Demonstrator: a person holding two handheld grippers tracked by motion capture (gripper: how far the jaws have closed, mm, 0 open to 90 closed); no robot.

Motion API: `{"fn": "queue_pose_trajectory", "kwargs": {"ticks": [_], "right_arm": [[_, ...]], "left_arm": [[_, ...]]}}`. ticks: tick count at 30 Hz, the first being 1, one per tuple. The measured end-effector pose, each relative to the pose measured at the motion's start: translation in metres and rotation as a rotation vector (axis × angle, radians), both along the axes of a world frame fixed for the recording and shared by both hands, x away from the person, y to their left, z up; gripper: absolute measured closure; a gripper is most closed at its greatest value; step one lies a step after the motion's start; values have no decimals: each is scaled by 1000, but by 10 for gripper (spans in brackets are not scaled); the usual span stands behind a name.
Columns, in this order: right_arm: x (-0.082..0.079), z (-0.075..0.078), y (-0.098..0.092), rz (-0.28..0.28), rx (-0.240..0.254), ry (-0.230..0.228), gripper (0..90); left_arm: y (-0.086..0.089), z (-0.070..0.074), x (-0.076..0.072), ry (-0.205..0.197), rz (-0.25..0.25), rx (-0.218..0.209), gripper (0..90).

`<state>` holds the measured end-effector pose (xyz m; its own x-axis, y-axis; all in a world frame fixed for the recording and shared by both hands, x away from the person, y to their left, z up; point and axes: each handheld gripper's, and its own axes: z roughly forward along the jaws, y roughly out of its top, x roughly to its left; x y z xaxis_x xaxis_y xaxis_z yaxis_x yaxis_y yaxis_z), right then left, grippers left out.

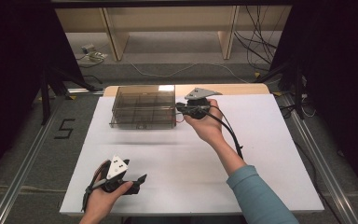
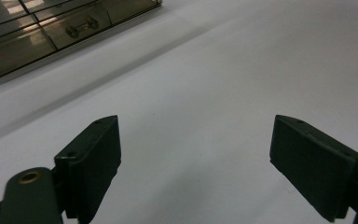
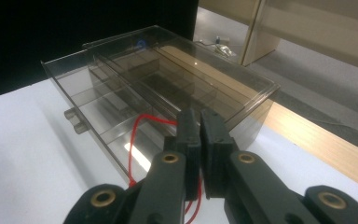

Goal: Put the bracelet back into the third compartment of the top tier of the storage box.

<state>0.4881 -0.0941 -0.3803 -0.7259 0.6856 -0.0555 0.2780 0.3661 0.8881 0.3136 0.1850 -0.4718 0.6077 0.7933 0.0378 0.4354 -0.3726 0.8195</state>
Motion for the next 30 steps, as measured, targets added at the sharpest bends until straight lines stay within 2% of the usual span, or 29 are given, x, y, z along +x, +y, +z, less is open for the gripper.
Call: {"fn": "queue_pose_trajectory", "kwargs": {"ticks": [30], "right_arm": [[9,-4,15,4,4,6,871]], "left_arm": [[0,0,0,1,-1,-3,163]]}}
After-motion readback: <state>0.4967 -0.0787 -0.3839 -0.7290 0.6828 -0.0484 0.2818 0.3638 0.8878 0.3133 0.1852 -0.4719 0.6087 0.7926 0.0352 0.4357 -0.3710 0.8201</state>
